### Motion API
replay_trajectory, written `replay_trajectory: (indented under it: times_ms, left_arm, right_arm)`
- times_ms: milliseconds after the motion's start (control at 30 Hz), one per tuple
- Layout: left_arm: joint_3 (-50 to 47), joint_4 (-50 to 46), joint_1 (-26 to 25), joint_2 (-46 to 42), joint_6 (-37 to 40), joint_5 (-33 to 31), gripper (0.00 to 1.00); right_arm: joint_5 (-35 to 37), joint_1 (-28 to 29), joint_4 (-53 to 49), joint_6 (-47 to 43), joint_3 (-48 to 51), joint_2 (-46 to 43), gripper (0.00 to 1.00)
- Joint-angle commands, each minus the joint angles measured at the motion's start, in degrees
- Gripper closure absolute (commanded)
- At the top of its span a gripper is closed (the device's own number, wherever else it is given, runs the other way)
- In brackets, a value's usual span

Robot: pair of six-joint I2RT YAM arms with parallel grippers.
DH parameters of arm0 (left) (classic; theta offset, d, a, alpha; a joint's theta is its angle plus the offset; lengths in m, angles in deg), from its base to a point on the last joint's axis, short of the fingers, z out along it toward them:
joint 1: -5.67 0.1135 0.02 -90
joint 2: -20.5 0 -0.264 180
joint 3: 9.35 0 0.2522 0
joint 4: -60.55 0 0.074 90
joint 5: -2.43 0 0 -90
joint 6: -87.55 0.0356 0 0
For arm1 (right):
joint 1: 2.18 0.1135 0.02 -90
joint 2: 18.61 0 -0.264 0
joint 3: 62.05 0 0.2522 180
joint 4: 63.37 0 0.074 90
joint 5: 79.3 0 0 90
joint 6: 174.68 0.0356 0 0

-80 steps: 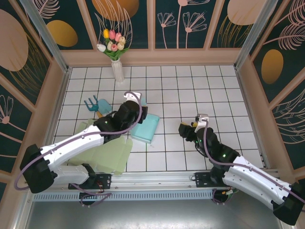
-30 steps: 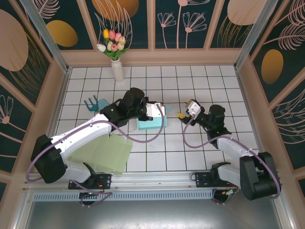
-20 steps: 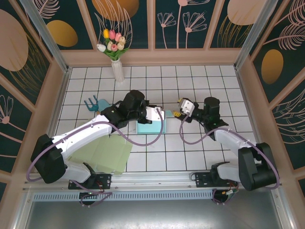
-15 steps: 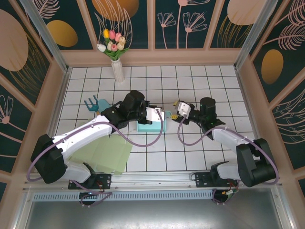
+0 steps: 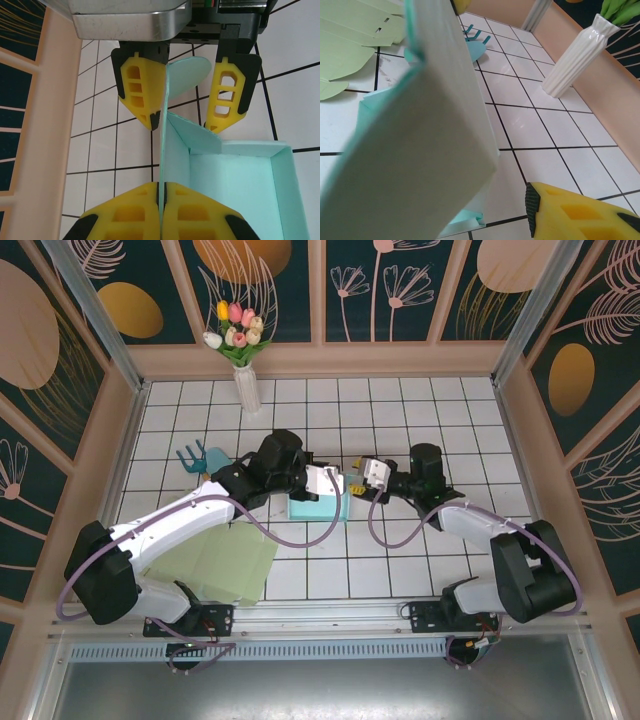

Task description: Fold the paper box

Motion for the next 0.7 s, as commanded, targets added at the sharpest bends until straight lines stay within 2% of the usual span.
replay_trajectory:
  times_ms: [0,200,367,500,600,667]
  left_arm:
    - [-0.26,1.90,0.15,-0.07,-0.14,3.45,1.00]
    - [-0.65,2.17,0.07,-0.31,-0.14,4.34,1.00]
    - [-1.14,2.96,0.11,-1.09,-0.20,5.65,1.00]
    - [-1.29,3.23,0.07,-1.66,-0.28,6.71,1.00]
    - [-1.94,4.64,0.09,-2.03,-1.07,6.59,1.00]
    - [-3.20,7.97,0.15,-2.54,-2.91,4.32,1.00]
  right_arm:
    - [-4.35,0.90,-0.44,-2.03,-2.47,0.86,0.52]
    - [-5.15,1.02,-2.02,-2.84,-3.45,1.08,0.55]
    - [-5.59,1.47,-2.27,-3.33,-3.87,1.36,0.61]
    - [-5.87,1.72,-2.76,-3.68,-4.33,1.82,0.68]
    - [-5.91,1.75,-2.38,-3.68,-4.16,2.00,0.78]
    - [-5.54,1.78,-2.22,-3.59,-4.13,2.22,0.86]
